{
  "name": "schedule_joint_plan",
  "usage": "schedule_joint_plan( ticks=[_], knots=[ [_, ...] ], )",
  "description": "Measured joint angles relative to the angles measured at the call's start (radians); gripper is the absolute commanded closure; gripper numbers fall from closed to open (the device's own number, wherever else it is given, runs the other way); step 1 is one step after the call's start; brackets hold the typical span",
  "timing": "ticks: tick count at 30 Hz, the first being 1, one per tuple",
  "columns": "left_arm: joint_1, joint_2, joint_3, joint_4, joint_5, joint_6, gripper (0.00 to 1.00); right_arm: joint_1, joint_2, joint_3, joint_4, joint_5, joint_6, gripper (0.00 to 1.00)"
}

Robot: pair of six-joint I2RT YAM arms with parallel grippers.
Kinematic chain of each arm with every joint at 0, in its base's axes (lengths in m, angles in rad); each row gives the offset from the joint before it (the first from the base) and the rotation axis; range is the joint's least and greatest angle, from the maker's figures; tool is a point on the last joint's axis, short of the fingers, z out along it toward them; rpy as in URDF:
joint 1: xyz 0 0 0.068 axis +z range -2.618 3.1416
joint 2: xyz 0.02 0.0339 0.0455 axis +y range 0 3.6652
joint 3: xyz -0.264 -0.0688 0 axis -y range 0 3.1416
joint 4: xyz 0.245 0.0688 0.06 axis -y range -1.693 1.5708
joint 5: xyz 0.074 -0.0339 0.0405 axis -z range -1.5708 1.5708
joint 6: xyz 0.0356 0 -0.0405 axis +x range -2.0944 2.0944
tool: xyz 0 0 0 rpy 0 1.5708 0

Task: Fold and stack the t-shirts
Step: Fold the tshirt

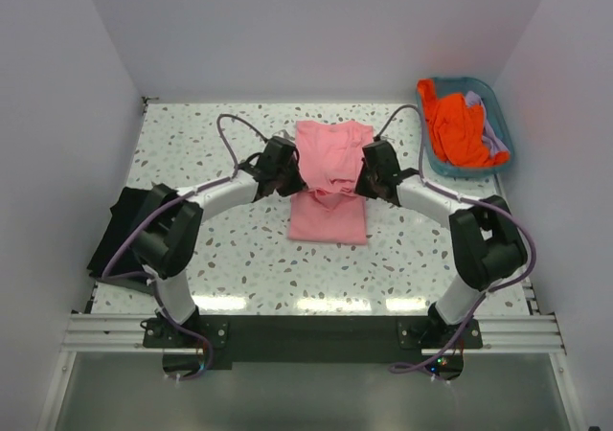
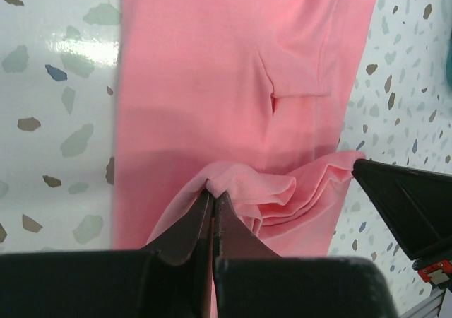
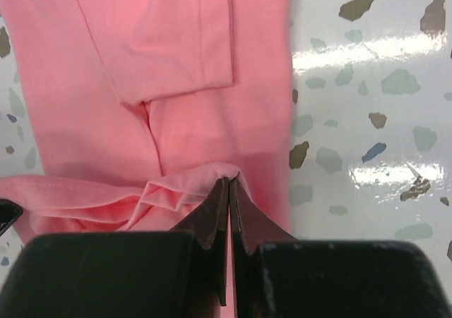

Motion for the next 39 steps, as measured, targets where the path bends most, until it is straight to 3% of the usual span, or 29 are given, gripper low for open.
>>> schedule_joint_plan(
  ticks=[15,16,20,21,23,26,28,32,34,39],
  knots=[
    [0.081,0.134,0.078,0.069,0.053,0.032,0.97,-0.096,0.125,0.066,0.03,-0.084,-0.002,0.98],
    [0.085,0.136,0.078,0.076,0.06,0.037,0.93,-0.103,0.129,0.072,0.029,-0.087,-0.002,0.94],
    [0.1,0.136,0.079,0.101,0.068,0.057,0.48,-0.121,0.146,0.113,0.029,-0.103,-0.008,0.63],
    [0.103,0.135,0.079,0.103,0.067,0.067,0.43,-0.124,0.146,0.12,0.029,-0.103,-0.011,0.51],
    [0.108,0.129,0.077,0.105,0.059,0.073,0.38,-0.127,0.143,0.129,0.029,-0.103,-0.016,0.4],
    [0.109,0.085,0.051,0.107,0.042,0.076,0.46,-0.127,0.128,0.13,0.018,-0.104,-0.032,0.42],
    [0.106,0.045,0.036,0.108,0.035,0.081,0.56,-0.122,0.106,0.13,0.007,-0.107,-0.039,0.51],
    [0.073,0.006,0.037,0.113,0.014,0.09,0.9,-0.078,0.056,0.13,-0.005,-0.098,-0.05,0.62],
    [0.043,0.015,0.042,0.115,0.01,0.089,1.0,-0.038,0.048,0.132,-0.002,-0.098,-0.053,0.68],
    [-0.008,0.111,0.09,0.113,0.029,0.09,1.0,0.028,0.125,0.191,-0.008,-0.117,-0.063,0.69]
  ],
)
